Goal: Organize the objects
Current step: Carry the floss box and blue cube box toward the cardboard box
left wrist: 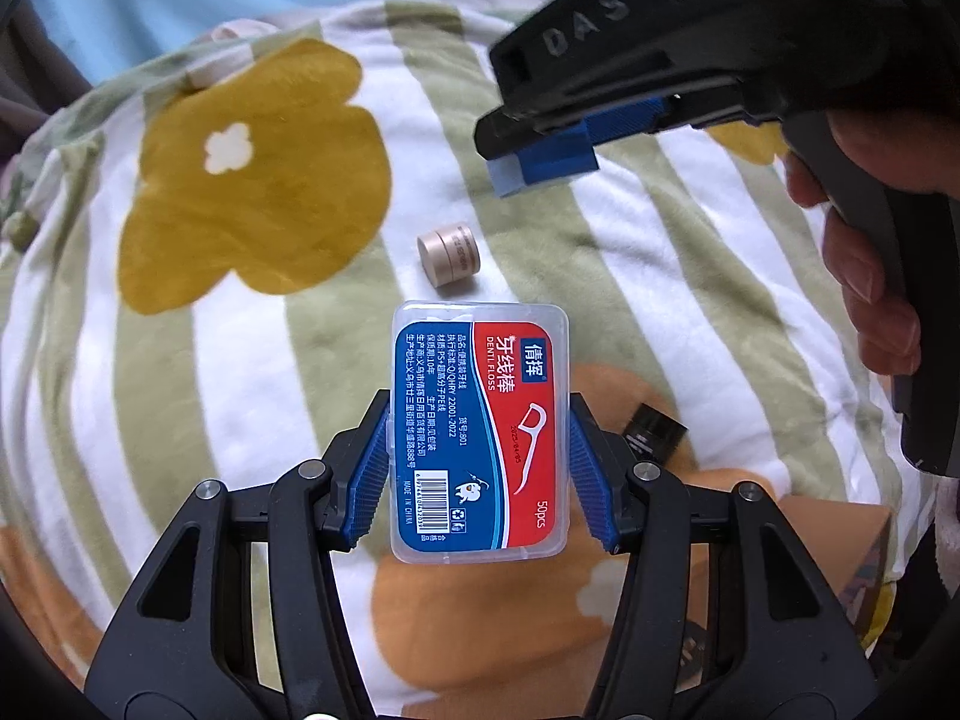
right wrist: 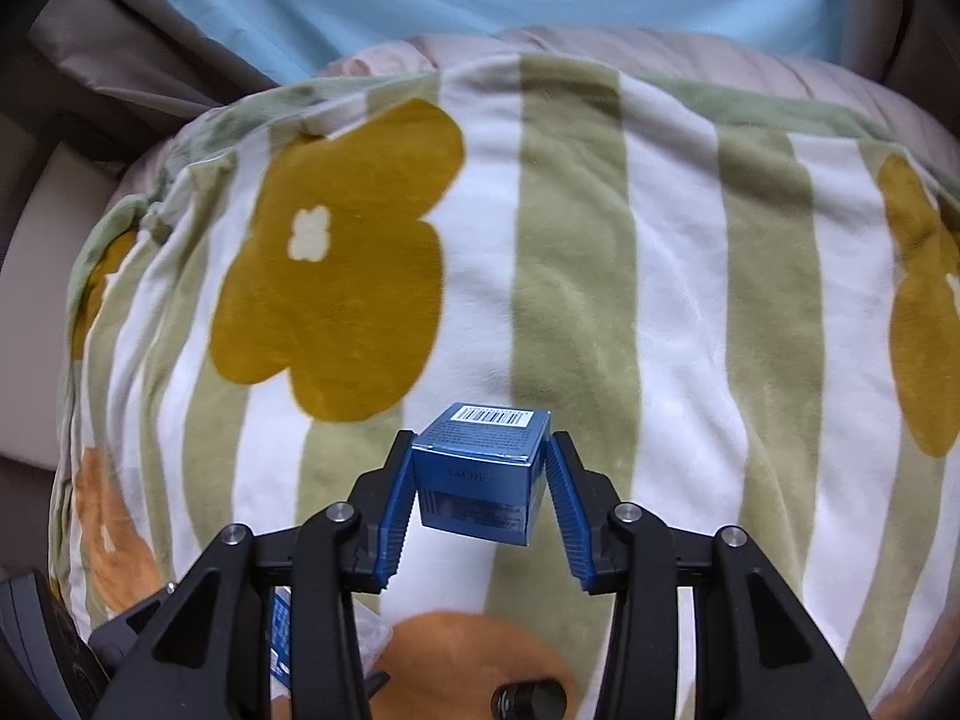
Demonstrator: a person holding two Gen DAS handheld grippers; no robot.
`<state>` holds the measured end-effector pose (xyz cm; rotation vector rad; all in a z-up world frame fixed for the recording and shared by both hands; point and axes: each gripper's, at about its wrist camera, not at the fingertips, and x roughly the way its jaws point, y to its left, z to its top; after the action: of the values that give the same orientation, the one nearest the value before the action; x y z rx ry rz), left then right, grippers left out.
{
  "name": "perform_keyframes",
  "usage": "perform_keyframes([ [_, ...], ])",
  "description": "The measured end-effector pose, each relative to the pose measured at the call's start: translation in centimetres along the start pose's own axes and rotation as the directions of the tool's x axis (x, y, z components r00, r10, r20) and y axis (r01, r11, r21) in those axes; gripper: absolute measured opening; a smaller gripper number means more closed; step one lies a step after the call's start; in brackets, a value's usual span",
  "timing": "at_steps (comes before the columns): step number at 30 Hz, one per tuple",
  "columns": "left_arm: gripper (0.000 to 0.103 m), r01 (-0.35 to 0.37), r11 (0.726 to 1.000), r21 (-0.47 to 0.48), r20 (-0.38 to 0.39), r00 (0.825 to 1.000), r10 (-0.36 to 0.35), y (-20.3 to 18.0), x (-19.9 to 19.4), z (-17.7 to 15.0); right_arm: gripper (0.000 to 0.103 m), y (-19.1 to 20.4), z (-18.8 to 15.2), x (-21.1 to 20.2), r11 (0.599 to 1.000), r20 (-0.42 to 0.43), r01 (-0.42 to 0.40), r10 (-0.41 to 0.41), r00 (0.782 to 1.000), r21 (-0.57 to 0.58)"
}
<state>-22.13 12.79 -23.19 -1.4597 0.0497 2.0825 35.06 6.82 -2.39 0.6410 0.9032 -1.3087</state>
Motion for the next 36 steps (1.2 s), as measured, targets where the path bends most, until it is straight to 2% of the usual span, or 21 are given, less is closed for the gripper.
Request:
perform_keyframes([
  [2,0.051,-0.001,1.0,0.005,0.015,1.0,0.001,1.0,-3.3,-0.1,0.04,0.7,-0.5,-1.0,1.0,0.007,-0.006,0.006,1.0,-0.013],
  [6,0.051,-0.015,0.999,0.032,0.058,0.998,0.013,0.4,-6.9,-1.5,0.04,2.0,-2.3,-4.1,0.999,0.041,-0.011,0.013,0.999,-0.05],
  [11,0.051,-0.025,0.999,0.044,0.083,0.996,0.021,-0.6,-10.7,-3.7,0.039,2.8,-5.4,-8.0,0.997,0.082,0.036,-0.03,0.996,-0.075],
  [18,0.051,-0.038,0.998,0.057,0.104,0.994,0.032,-2.4,-14.7,-7.8,0.039,3.2,-10.9,-12.7,0.998,0.102,0.018,-0.012,0.995,-0.06],
  [28,0.051,-0.05,0.998,0.037,0.076,0.996,0.047,-4.4,-16.4,-15.2,0.039,2.9,-20.2,-15.4,1.0,0.081,0.006,-0.005,0.997,-0.006],
  [36,0.051,-0.033,0.999,-0.033,0.003,0.999,0.033,-4.9,-13.9,-21.4,0.039,2.3,-27.5,-13.5,0.999,-0.006,0.012,-0.012,1.0,0.047],
])
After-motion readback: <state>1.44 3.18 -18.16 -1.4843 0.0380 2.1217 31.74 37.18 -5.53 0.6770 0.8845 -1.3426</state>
